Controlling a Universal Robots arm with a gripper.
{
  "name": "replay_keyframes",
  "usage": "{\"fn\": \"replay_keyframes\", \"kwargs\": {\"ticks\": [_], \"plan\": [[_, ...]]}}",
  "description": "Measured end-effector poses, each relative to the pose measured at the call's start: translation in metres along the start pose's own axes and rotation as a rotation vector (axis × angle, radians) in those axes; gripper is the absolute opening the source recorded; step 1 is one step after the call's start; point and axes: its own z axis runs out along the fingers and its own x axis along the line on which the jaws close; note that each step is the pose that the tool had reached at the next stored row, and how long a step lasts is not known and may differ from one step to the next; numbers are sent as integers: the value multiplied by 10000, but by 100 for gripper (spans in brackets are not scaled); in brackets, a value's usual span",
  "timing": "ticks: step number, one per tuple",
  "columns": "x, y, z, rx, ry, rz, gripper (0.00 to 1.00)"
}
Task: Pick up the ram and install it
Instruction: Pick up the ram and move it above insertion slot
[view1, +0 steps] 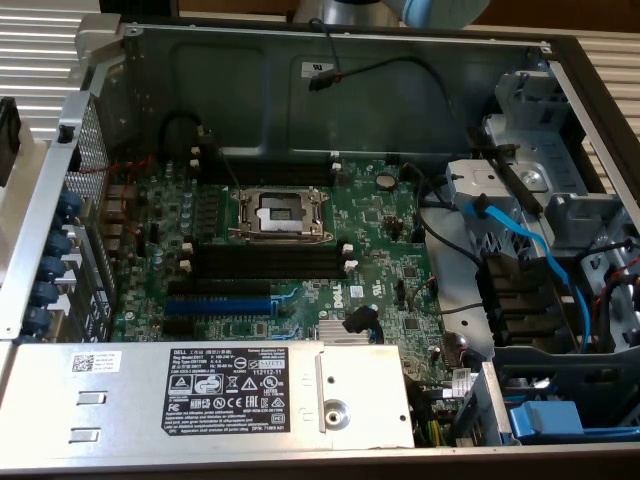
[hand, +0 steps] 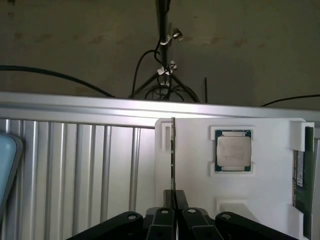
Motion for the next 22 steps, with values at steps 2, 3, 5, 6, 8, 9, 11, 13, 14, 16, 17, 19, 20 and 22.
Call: {"fn": "replay_keyframes", "kwargs": {"ticks": [2,3,5,6,8,9,11,13,14,16,17,19,20,22], "plan": [[3,5,-91,1,0,-1,12],[5,7,-136,0,0,-1,12],[8,6,-228,0,1,-1,12],[9,5,-274,0,1,0,12],[12,3,-362,0,1,0,12],[14,2,-410,0,2,0,12],[17,-11,-501,0,3,0,12],[26,-74,-588,0,3,0,12],[36,-116,-635,1,2,0,12],[55,-198,-724,-3,3,0,12],[68,-238,-765,-9,3,-1,12],[94,-306,-790,-53,1,-1,12],[108,-335,-791,-86,0,-3,12],[140,-383,-789,-115,-3,-4,12]]}}
